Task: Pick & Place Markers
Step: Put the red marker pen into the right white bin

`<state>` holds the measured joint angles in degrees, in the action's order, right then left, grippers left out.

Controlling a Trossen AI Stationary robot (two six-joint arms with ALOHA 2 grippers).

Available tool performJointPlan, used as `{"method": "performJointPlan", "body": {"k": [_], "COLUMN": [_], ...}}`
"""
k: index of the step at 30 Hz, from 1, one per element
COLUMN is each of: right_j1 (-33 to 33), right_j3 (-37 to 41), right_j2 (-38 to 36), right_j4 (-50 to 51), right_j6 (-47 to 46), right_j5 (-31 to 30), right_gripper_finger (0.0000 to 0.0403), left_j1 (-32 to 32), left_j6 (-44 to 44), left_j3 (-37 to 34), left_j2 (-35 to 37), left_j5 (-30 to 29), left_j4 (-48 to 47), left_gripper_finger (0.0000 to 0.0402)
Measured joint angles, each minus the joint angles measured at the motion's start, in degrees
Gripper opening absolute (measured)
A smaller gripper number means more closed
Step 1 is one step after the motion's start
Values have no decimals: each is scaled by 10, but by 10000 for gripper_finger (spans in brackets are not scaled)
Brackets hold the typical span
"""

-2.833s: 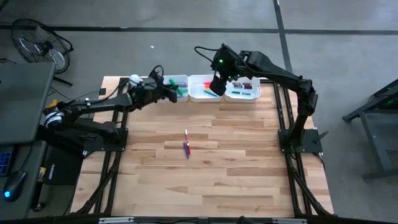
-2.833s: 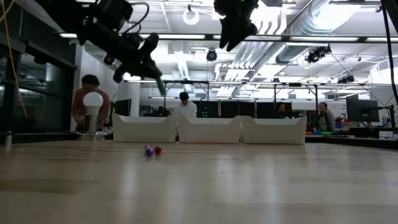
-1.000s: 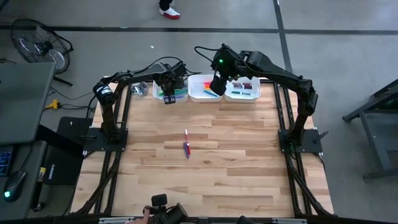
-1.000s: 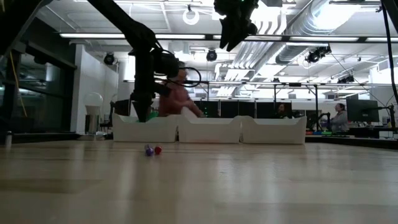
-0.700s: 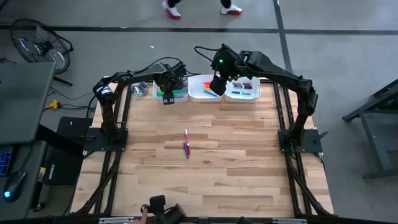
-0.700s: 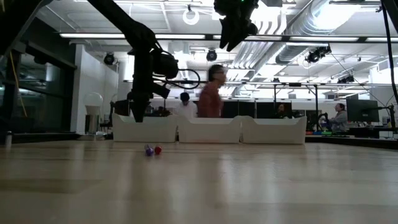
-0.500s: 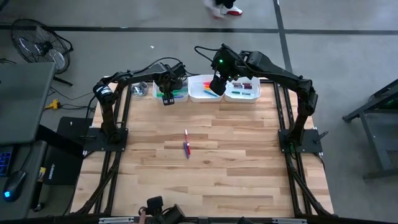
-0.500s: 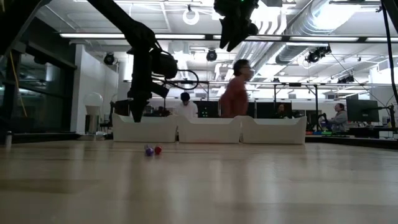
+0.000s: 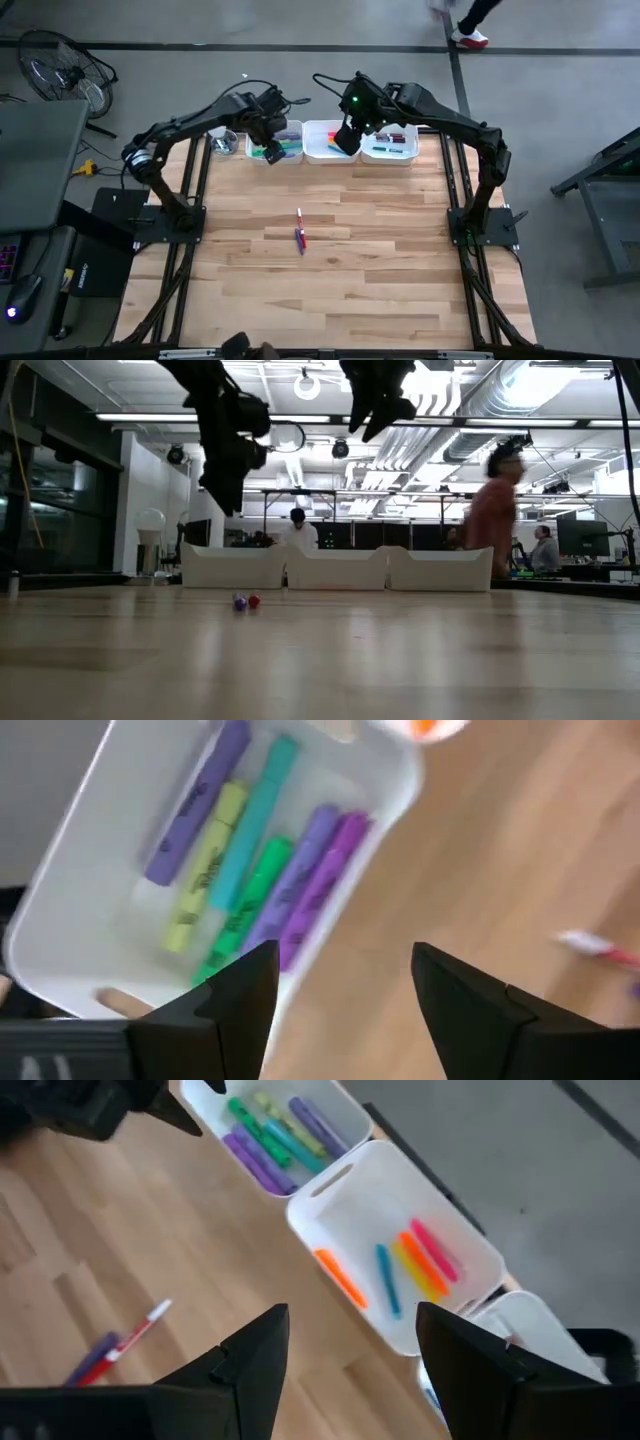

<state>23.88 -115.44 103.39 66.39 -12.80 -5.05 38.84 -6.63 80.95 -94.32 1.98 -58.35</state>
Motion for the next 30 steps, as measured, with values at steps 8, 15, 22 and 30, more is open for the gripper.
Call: {"method": "performJointPlan", "body": {"k": [8,15,22,30], "right_j1": [-41,-94,-161,-227], "right_j3": [0,0,0,0], "right_j2": [0,0,1,40], "right_j4": [-2,-21,-74,-182], "right_j6": [-38,-103,-161,-210], "right_j5": [4,-8,-22,-26], "right_gripper_finger": [209,209,209,209], "left_j1": [-49,-156,-240,-324], "left_j6": [46,73,142,211], "left_j3": [-1,-32,-183,-295], "left_j2": [95,190,330,499], "left_j5": [30,-34,-41,-59], "left_j4": [-14,-4,88,122], "left_gripper_finger": [224,224,224,224]}}
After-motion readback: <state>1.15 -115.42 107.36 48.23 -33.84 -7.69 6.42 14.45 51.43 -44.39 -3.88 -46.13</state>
